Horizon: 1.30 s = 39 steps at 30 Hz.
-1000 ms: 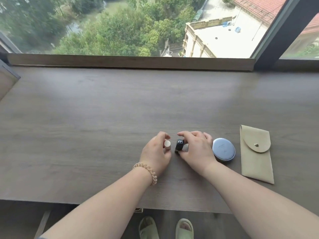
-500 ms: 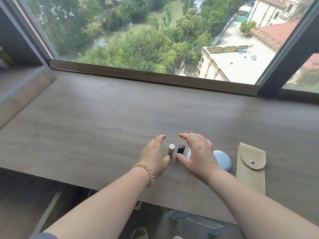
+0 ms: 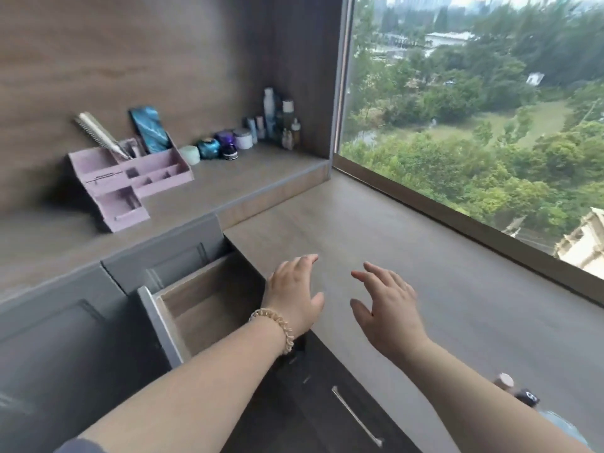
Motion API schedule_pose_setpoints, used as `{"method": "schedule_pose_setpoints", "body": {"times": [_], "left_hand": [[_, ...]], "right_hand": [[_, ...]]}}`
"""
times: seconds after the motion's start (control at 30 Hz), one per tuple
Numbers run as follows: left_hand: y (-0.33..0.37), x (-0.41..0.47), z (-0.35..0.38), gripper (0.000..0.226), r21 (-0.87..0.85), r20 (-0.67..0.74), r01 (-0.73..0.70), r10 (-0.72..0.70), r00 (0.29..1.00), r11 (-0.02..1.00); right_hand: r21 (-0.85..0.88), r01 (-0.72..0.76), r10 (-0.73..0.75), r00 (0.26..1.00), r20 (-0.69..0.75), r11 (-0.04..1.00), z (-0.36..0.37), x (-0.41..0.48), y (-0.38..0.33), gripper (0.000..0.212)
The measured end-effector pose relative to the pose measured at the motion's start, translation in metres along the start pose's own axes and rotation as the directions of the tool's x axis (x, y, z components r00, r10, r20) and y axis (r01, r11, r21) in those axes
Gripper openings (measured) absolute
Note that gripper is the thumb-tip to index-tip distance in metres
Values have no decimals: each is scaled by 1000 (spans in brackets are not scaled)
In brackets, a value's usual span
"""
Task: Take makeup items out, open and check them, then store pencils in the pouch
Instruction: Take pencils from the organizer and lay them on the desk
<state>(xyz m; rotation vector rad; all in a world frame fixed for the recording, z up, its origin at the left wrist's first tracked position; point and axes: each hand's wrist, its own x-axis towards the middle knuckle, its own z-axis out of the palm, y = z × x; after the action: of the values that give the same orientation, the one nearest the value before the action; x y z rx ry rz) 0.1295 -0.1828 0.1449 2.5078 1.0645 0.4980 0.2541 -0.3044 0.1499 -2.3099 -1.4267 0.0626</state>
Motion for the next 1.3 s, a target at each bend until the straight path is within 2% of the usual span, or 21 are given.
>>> {"method": "schedule_pose_setpoints", "body": {"times": [0.13, 0.3, 0.53, 0.73, 0.9, 1.03, 1.13, 1.2, 1.3], "left_hand": [[-66, 4, -52, 60, 6, -114, 89, -88, 990, 996], [-166, 17, -122, 60, 34, -217, 197, -185, 958, 980], [-258, 50, -192, 57, 112, -328, 232, -185, 927, 966], [-300, 82, -210, 49, 161, -382, 261, -184, 906, 952], [-331, 125, -222, 57, 282, -381, 301, -181, 906, 911], [-364, 187, -234, 55, 361, -399, 354, -200, 895, 863], [-390, 227, -228, 59, 394, -377, 418, -271, 886, 818], [-406, 243, -221, 61, 363, -392, 490, -347, 852, 793], [-431, 263, -210, 66, 327, -417, 570, -426, 803, 754]], "right_hand": [[29, 129, -131, 990, 48, 991, 25, 39, -74, 44], [96, 265, -268, 963, 16, 959, 69, 92, -181, 41], [134, 305, -311, 950, 28, 943, 115, 155, -286, 53], [106, 347, -352, 935, 31, 932, 134, 217, -318, 55], [106, 404, -411, 909, 61, 909, 161, 273, -334, 57], [155, 484, -495, 868, 39, 861, 195, 347, -344, 57], [204, 543, -546, 836, -45, 815, 221, 402, -353, 50], [222, 547, -542, 836, -88, 807, 234, 433, -362, 45], [200, 525, -528, 848, -44, 827, 258, 474, -378, 43]]}}
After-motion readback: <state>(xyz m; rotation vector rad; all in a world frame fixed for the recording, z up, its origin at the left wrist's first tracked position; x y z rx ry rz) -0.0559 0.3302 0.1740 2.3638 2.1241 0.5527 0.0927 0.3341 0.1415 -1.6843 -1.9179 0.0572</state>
